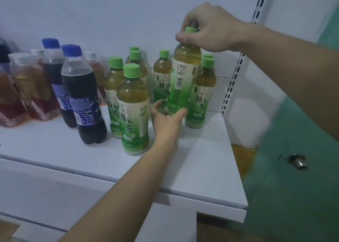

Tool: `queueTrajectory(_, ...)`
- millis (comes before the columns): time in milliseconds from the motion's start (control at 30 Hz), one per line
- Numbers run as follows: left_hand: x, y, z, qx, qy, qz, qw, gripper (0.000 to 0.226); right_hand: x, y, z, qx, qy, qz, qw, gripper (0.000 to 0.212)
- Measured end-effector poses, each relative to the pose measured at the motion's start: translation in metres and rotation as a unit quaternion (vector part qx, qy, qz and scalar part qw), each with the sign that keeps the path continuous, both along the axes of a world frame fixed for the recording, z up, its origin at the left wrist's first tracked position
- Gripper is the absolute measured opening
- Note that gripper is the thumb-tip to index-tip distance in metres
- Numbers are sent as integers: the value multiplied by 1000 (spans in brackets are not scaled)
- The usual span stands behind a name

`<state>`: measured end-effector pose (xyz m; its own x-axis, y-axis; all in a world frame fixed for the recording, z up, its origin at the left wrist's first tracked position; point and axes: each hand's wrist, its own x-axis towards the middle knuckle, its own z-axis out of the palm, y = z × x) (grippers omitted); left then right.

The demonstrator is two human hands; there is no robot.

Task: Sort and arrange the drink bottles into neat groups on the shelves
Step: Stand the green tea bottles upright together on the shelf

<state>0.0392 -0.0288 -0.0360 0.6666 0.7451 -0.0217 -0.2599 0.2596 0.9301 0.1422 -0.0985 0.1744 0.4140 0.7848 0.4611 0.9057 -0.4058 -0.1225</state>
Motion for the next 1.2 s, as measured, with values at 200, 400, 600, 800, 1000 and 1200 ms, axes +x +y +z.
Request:
queueTrajectory(200, 15, 1, -8, 117, 86, 100, 984, 65, 10, 26, -12, -30, -58, -41, 997, 55)
queueTrajectory(400, 26, 12, -25, 181, 122, 116, 969, 51, 22, 38, -26, -66, -71, -83, 992, 48)
queueTrajectory(600, 33, 12, -32, 265, 181, 106, 941, 49, 30, 46, -37, -87, -87, -87, 989, 45)
queueTrajectory(800, 35, 9, -33, 332, 240, 87, 908, 58, 36, 44, -47, -100, -94, -85, 987, 43)
queueTrajectory(1000, 24, 4, -19, 327, 273, 25, 904, 70, 30, 31, -52, -108, -64, -91, 988, 56)
queueTrajectory(1200, -71, -8, -5, 418, 224, -111, 873, 34, -19, 16, -53, 102, -21, 55, 993, 37)
